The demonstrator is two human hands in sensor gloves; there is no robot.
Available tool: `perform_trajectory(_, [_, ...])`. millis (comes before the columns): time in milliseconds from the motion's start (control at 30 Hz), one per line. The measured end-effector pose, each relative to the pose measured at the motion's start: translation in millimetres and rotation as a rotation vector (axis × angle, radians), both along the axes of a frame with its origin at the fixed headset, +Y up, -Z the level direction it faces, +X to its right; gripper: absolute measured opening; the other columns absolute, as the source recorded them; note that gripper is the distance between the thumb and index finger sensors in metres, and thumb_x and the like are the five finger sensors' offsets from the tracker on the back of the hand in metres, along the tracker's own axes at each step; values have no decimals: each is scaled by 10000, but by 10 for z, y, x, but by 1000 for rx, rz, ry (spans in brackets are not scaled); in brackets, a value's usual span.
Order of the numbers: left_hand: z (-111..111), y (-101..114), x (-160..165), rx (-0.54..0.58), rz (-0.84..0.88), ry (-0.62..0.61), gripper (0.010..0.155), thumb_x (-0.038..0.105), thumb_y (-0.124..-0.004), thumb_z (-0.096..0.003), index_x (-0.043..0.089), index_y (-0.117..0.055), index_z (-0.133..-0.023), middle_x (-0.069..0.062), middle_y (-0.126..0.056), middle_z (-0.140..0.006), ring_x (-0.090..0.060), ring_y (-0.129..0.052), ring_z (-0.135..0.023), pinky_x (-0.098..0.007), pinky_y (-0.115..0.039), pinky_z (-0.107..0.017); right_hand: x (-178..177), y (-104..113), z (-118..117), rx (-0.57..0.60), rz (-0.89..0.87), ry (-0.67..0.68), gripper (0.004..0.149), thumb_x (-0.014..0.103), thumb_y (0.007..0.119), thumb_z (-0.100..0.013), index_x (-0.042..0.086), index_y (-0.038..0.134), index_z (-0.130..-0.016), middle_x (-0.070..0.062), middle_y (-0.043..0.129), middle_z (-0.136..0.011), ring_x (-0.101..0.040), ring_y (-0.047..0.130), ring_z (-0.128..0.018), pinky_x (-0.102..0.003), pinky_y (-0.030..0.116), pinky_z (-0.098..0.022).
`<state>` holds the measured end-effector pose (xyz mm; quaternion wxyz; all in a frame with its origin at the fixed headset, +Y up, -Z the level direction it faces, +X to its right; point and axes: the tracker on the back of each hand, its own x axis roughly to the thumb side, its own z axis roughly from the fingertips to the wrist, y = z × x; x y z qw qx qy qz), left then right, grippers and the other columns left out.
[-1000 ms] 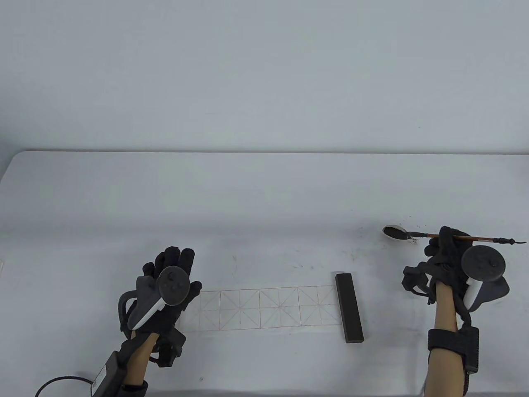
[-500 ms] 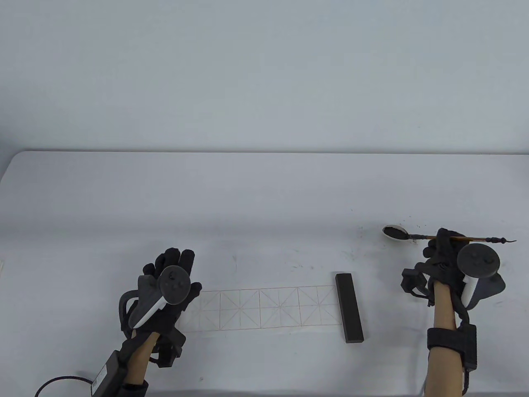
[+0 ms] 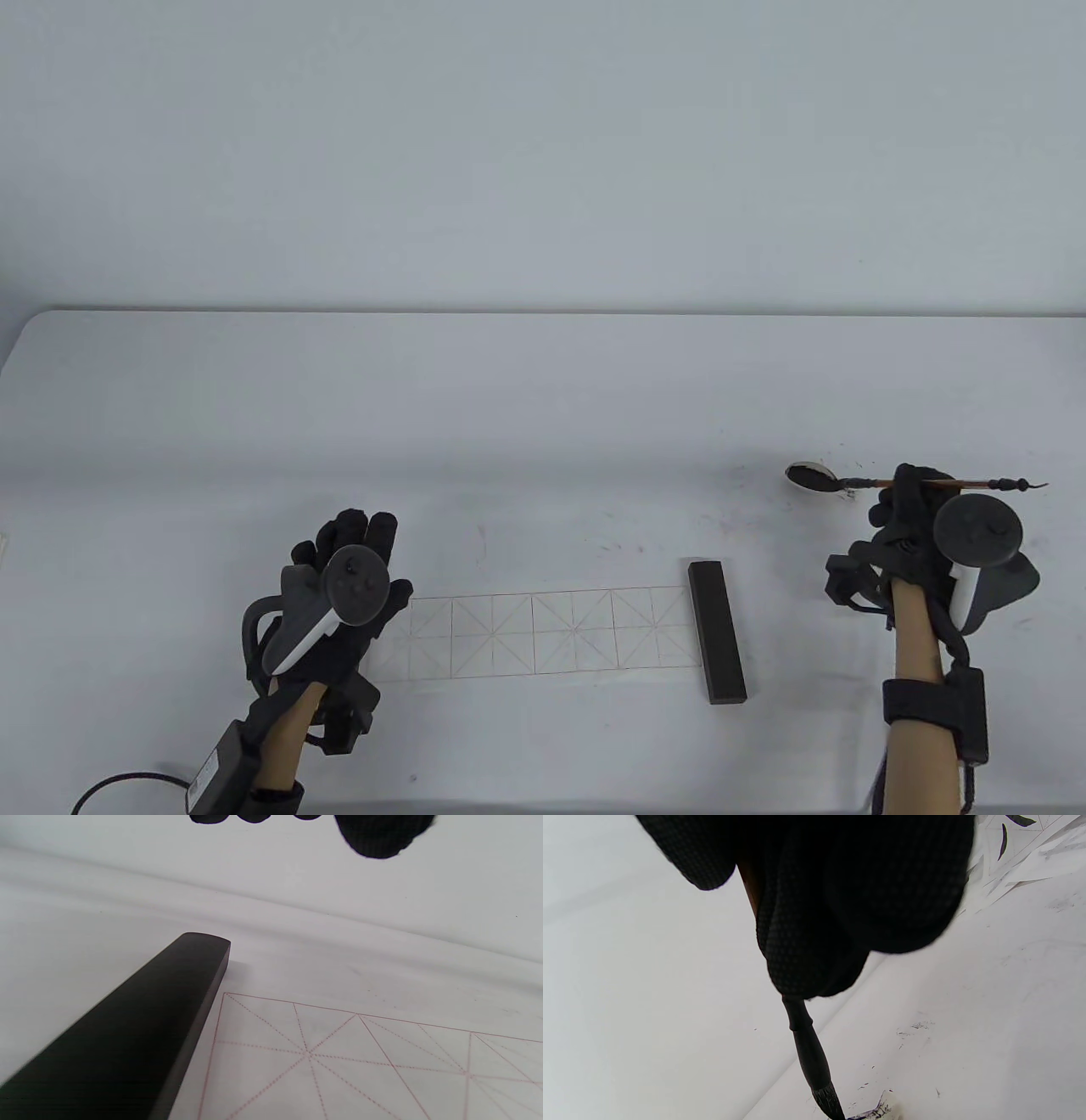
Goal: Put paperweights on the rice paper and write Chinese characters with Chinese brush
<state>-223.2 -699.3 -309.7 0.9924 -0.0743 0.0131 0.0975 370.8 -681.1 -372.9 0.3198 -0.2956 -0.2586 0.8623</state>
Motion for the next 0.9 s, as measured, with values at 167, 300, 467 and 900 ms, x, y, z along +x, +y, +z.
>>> perform_trajectory(167, [0, 5, -16, 1, 6, 8, 802, 548, -580, -544, 390, -132, -1190, -41, -144, -1288, -331, -215, -1222, -494, -146, -866, -11, 4, -9, -10, 19, -12, 474, 369, 731, -530, 7, 793, -829, -161, 1018, -574, -186, 1074, -351, -287, 920, -211])
perform_trajectory(300, [1, 12, -33, 3, 11, 19, 801, 549, -579, -545, 391, -130, -1190, -35, -138, -1289, -327, -211, -1223, -492, -142, -867, -25, 79, 23, -8, 54, -25, 476, 371, 732, -530, 6, 793, -829, -156, 1017, -574, -179, 1074, -347, -280, 920, -204])
perform_trajectory(467, [-9, 20, -127, 1, 15, 67, 804, 548, -578, -545, 396, -120, -1188, -26, -124, -1288, -327, -196, -1223, -489, -130, -868, -130, 269, 142, 42, 142, 4, 477, 355, 729, -535, -7, 768, -844, -165, 1006, -587, -168, 1073, -352, -273, 922, -204])
perform_trajectory(900, [-10, 93, -609, 30, 83, 269, 802, 551, -575, -546, 426, -98, -1178, 4, -89, -1288, -299, -153, -1231, -473, -92, -875, -1424, 766, 753, 291, 436, 429, 443, 383, 752, -519, 42, 820, -794, -123, 1027, -524, -138, 1069, -300, -247, 918, -178])
